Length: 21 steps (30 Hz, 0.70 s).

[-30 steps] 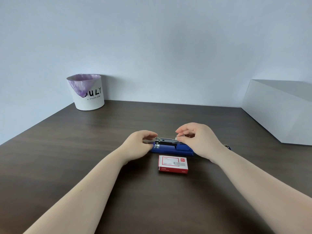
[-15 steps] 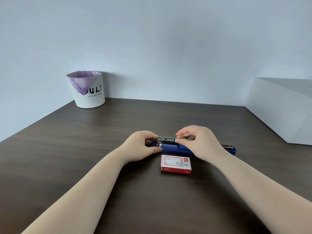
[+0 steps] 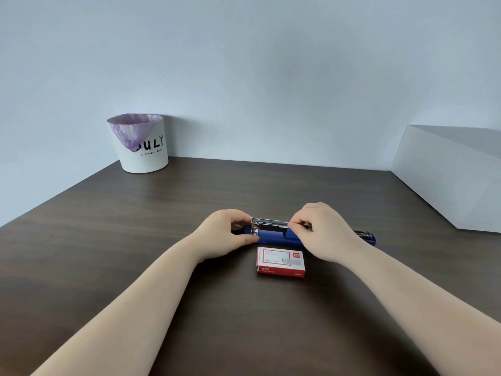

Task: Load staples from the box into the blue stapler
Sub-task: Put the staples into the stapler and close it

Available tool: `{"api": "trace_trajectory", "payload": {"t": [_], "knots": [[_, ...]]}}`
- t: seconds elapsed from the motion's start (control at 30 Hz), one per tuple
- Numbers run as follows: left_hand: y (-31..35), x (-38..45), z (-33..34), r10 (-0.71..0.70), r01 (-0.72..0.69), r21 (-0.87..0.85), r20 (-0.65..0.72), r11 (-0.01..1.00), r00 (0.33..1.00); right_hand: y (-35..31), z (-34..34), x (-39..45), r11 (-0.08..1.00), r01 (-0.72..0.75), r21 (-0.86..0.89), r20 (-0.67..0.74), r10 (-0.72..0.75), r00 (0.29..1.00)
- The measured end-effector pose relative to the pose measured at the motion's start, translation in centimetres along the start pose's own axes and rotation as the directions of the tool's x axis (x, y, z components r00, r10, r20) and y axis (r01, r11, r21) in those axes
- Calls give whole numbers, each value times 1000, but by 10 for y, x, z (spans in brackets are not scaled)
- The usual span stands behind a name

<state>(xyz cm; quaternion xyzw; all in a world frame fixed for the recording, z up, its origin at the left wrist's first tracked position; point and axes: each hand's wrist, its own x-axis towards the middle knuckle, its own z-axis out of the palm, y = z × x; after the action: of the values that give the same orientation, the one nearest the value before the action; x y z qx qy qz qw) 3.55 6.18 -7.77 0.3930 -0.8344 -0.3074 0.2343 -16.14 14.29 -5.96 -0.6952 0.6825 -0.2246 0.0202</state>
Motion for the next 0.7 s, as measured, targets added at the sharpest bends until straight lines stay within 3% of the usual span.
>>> {"api": "trace_trajectory", "payload": {"t": [0.37,0.53,0.6,0.7], "knots": [[0,-1,2,4,-4,-4,-11,1000,1000,-13,8,7,998,64,-22,47,-63,997],[1,-1,2,6,-6,7,-12,1000,1000,15,-11,2,995,-45,92,-30,48,998],[1,0,2,2,-2,10,-9,1000,1000,29,-22,-3,995,-99,19,-3,99,995],[1,0,2,4,-4,27,-7,1000,1000,39,-32,-9,956,-150,-252,188,200,962]]}}
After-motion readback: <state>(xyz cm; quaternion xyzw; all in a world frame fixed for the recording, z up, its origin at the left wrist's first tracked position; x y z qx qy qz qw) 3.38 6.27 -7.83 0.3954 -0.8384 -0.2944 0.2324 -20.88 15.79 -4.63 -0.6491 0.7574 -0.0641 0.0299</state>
